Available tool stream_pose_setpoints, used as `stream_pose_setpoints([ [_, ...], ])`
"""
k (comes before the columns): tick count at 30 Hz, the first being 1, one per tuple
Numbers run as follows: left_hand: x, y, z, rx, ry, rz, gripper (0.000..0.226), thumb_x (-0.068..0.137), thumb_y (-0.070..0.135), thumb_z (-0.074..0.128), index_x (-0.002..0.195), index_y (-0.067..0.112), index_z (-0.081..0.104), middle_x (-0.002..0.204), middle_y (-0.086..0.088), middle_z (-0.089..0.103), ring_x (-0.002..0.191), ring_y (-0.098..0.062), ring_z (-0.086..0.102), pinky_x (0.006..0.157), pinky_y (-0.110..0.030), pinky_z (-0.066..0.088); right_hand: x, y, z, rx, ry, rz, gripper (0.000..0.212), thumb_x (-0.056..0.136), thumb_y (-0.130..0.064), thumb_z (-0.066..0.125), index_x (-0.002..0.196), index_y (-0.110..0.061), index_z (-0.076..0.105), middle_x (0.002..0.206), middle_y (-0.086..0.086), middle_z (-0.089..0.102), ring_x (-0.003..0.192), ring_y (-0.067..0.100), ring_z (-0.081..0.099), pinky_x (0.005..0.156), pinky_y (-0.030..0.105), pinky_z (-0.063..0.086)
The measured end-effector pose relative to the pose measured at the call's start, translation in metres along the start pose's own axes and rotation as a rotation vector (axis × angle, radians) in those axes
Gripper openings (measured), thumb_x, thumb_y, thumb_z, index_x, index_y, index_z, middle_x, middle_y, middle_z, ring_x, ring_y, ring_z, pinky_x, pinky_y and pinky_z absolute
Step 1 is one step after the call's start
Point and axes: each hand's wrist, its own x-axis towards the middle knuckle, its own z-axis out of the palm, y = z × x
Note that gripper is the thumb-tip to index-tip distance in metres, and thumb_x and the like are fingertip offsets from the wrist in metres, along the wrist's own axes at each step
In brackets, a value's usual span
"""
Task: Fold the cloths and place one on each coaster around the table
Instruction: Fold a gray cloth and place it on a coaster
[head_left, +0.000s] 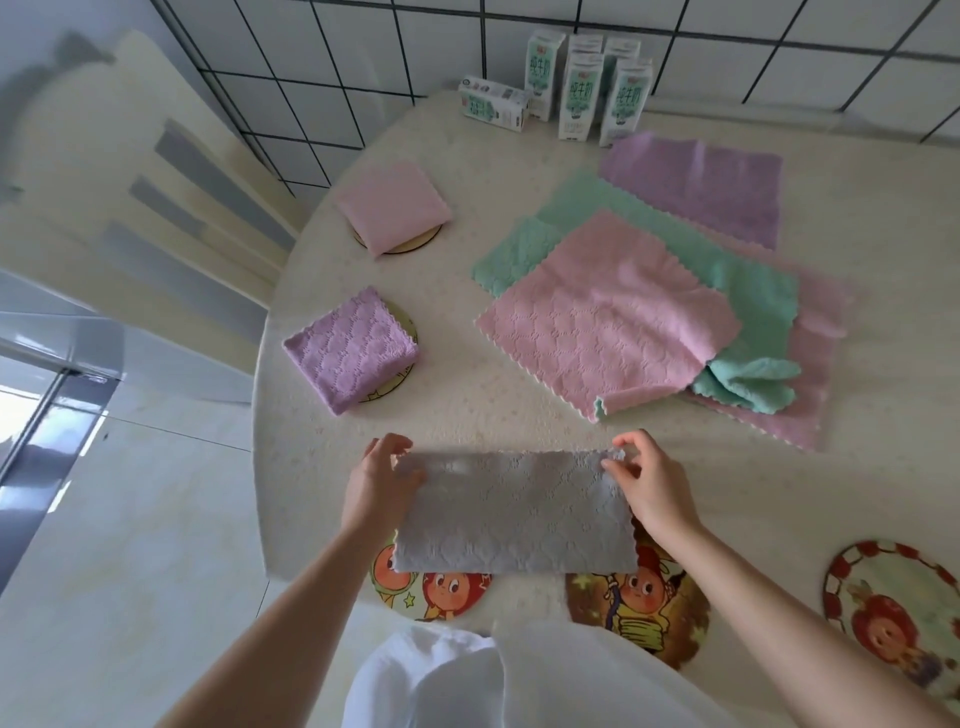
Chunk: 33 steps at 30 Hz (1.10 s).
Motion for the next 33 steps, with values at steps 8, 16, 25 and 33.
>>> stream_pose_setpoints([
  [8,0.011,0.01,-0.001,0.252,-0.1,0.082,0.02,0.085,0.027,0.067,0.098,0.013,0.064,0.107,0.001,0.048,0.084,-0.016,0.054,0.066,-0.028,0.048,0.006,-0.005,-0.002,-0.304,-0.068,-0.111,0.012,0.09,-0.034,0.059,0.089,-0.025,0.05,0.059,-0.008,0.054,0.049,0.009,0.05,0.041,0.025,0.033],
  [16,0.021,0.009,-0.021,0.199,-0.095,0.175,0.011,0.085,0.022,0.068,0.086,0.015,0.06,0.082,-0.001,0.062,0.071,-0.017,0.059,0.06,-0.03,0.052,0.011,0.001,-0.006,-0.286,-0.032,-0.137,0.018,0.09,-0.032,0.058,0.084,-0.016,0.052,0.089,-0.002,0.049,0.064,0.014,0.052,0.053,0.032,0.047],
  [25,0.033,0.021,-0.023,0.163,0.129,0.343,0.02,0.085,0.002,0.061,0.104,0.009,0.064,0.105,-0.004,0.063,0.099,-0.02,0.057,0.088,-0.031,0.05,0.01,-0.007,-0.003,-0.157,0.123,-0.094,0.017,0.087,-0.023,0.063,0.084,-0.014,0.049,0.081,0.001,0.056,0.064,0.019,0.054,0.054,0.039,0.049],
  [33,-0.057,-0.003,0.028,0.283,-0.079,0.896,0.036,0.088,0.004,0.051,0.12,0.016,0.061,0.129,0.001,0.059,0.126,-0.014,0.049,0.104,-0.035,0.044,-0.046,-0.027,0.01,-0.361,0.135,-0.591,0.021,0.083,-0.006,0.062,0.103,-0.009,0.06,0.102,0.001,0.057,0.095,0.015,0.054,0.083,0.024,0.049],
])
